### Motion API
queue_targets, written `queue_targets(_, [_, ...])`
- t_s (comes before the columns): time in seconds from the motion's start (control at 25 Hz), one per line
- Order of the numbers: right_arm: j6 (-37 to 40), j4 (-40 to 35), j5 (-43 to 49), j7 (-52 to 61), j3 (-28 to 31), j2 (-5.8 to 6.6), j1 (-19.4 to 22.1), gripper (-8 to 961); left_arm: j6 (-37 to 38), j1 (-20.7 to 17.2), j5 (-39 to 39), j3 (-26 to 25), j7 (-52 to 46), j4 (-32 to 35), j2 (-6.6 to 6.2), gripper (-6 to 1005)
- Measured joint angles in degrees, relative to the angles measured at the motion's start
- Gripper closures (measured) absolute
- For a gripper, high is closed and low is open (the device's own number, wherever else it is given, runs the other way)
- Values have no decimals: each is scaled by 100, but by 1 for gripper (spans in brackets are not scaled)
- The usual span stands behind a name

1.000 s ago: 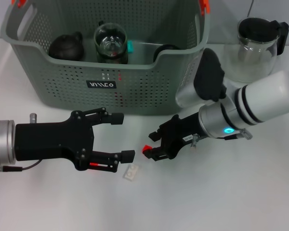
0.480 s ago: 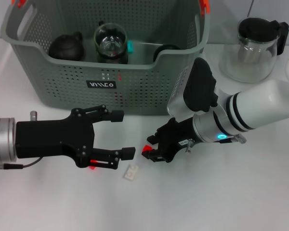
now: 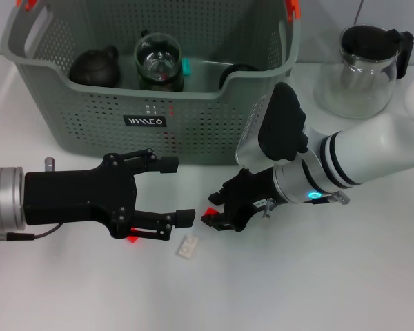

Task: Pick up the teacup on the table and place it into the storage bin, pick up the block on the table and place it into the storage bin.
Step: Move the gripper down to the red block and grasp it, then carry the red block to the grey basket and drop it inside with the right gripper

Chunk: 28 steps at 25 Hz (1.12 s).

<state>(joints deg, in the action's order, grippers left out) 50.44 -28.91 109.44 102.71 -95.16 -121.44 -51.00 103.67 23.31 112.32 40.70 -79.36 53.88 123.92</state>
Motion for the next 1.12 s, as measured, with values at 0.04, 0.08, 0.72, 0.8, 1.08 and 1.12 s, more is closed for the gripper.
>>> queue_targets(0.04, [-18,0,-1,0,-21,-4,-3,527,0,0,0,0,0,-1,0,52])
queue_targets(0.08, [-31,0,-1,11,-52,-7,-4,527,0,0,0,0,0,-1,0,52])
queue_targets(0.72, [-54,-165,-2,175,-380,17,17,749,-40,51,6,0,-9,-70,-6,52])
queue_targets(0.8, [12,-351,-1,238,-375,52,89,749,-38,49,25,-11,-23,-61,-32,52])
queue_targets(1.08, [613,-1188,216,449,21,138,376,749,54,-9,260,-622,-28,-4,-140,52])
queue_targets(1.12, [773,-1293,256,474,110,140,389,749,59,-16,355,-784,-23,-1,-159,52])
